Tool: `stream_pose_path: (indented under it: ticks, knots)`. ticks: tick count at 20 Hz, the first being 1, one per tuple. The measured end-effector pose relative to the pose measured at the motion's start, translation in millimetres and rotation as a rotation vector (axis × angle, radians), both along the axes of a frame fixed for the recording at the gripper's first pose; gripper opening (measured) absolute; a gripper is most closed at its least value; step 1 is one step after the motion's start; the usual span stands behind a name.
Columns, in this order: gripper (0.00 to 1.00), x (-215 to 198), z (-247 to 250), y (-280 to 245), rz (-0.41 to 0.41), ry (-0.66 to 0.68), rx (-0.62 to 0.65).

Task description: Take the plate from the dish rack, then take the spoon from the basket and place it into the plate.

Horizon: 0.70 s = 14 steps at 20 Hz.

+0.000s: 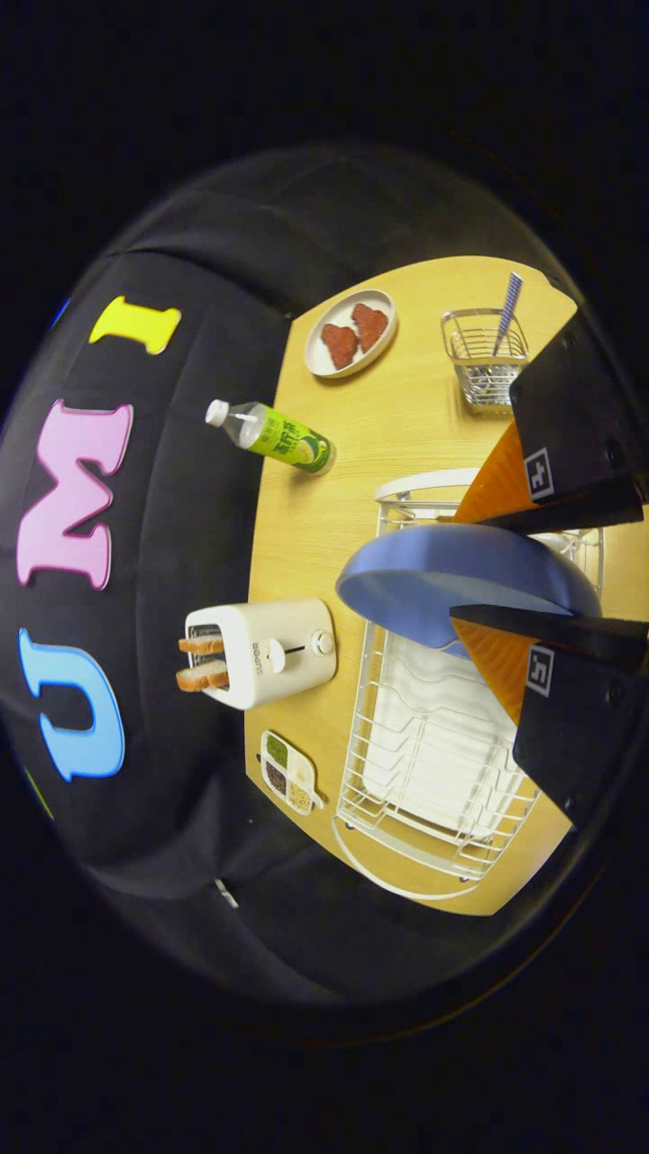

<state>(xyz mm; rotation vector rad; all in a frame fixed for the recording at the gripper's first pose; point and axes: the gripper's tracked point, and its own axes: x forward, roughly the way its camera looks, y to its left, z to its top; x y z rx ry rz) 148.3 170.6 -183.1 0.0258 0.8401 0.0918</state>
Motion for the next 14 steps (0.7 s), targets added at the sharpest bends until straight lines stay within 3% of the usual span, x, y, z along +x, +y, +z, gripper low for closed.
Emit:
stream_pose_path:
  ticks: [7,14]
  knots:
    - [0.30,12,14,0,-0.079,-0.043,-0.012]
    - [0.29,19,45,-4,-0.040,-0.180,-0.187]
